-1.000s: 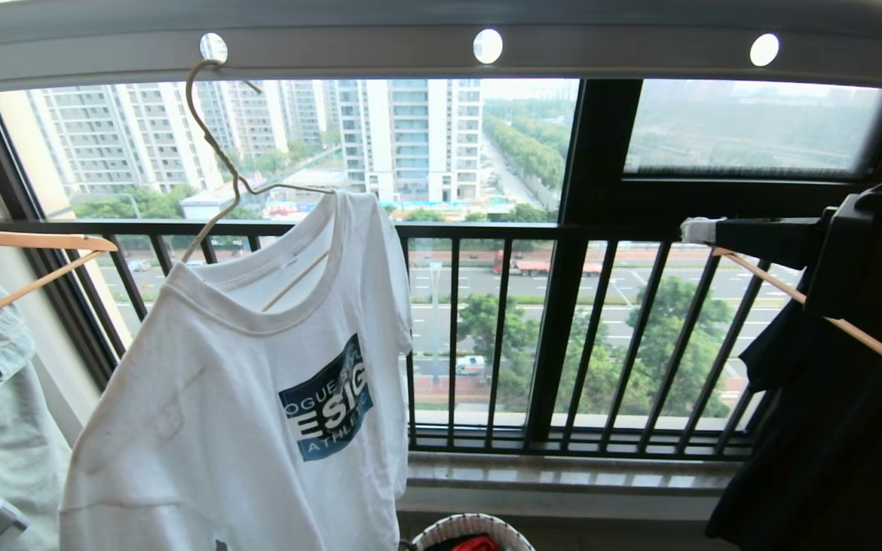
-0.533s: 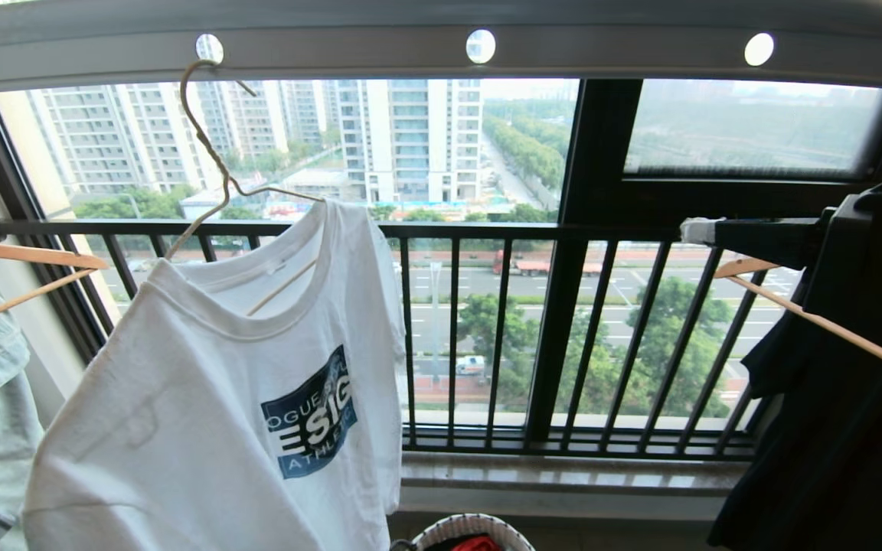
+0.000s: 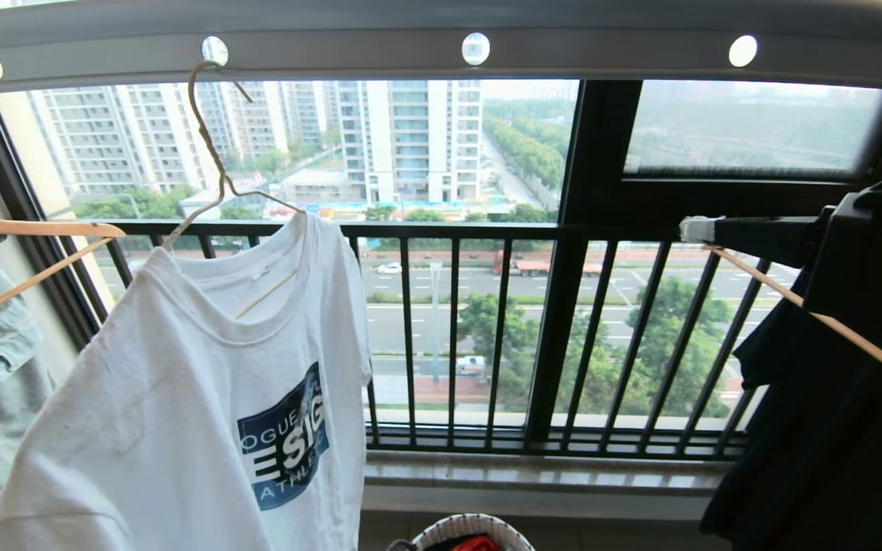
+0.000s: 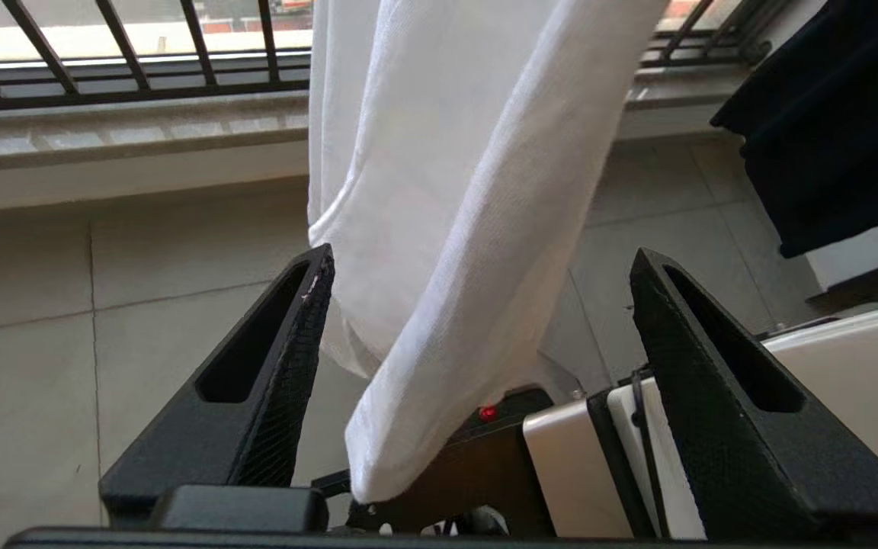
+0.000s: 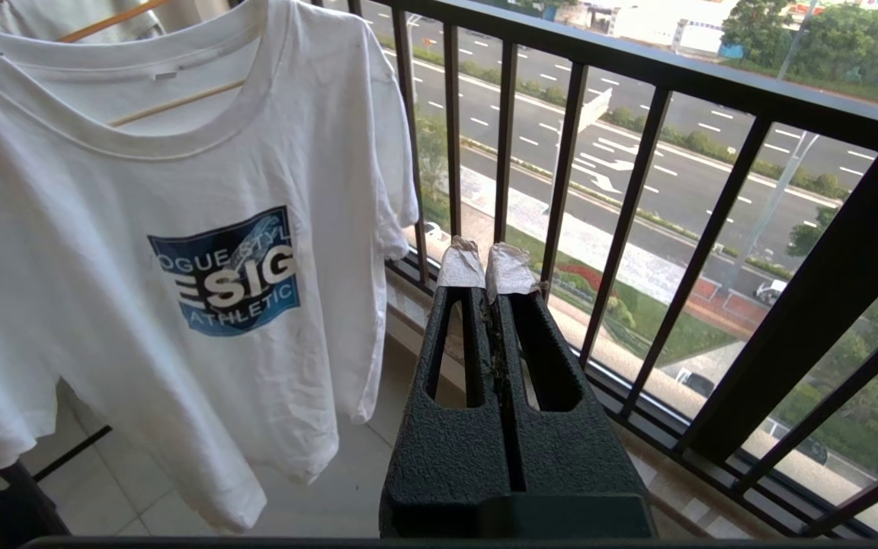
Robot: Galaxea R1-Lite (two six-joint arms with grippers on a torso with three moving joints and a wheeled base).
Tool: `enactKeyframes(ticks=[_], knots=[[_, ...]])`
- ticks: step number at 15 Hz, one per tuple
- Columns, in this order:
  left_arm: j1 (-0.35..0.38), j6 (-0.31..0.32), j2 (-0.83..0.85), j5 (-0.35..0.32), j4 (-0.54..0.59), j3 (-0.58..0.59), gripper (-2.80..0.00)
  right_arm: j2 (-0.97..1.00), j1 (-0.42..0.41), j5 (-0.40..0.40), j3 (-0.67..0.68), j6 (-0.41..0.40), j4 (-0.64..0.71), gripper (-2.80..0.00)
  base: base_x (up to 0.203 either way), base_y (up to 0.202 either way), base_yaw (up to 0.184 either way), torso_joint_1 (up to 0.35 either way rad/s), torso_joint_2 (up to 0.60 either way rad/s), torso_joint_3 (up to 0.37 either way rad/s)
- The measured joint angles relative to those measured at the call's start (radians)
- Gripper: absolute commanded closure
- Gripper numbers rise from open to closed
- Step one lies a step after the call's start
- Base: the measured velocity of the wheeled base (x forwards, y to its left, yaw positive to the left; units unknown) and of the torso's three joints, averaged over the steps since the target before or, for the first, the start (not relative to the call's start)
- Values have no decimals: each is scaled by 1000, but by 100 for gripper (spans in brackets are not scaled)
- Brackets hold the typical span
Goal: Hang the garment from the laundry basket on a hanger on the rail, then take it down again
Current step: Take the clothes off the clothes rack
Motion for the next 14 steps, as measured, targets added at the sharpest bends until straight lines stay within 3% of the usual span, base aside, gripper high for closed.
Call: enactKeyframes(ticks=[5, 7, 8, 9, 10, 14], knots=[[-3, -220, -206, 0, 154, -142, -280, 13, 0, 0, 0, 0, 0, 0, 0, 0, 0, 0, 0, 0], [-3, -249, -225, -1, 140, -196, -280, 20, 0, -1, 0, 0, 1, 0, 0, 0, 0, 0, 0, 0], [-3, -251, -227, -2, 139, -232, -75, 25, 0, -1, 0, 0, 1, 0, 0, 0, 0, 0, 0, 0], [-3, -254, -225, -4, 139, -269, 0, 31, 0, -1, 0, 0, 0, 0, 0, 0, 0, 0, 0, 0], [-4, -257, -222, -16, 140, -302, 0, 41, 0, -2, 1, -4, 0, 0, 0, 0, 0, 0, 0, 0], [-6, -252, -163, -189, 104, -319, 0, 85, -2, -52, 4, -17, -37, 0, 0, 0, 0, 0, 0, 0]])
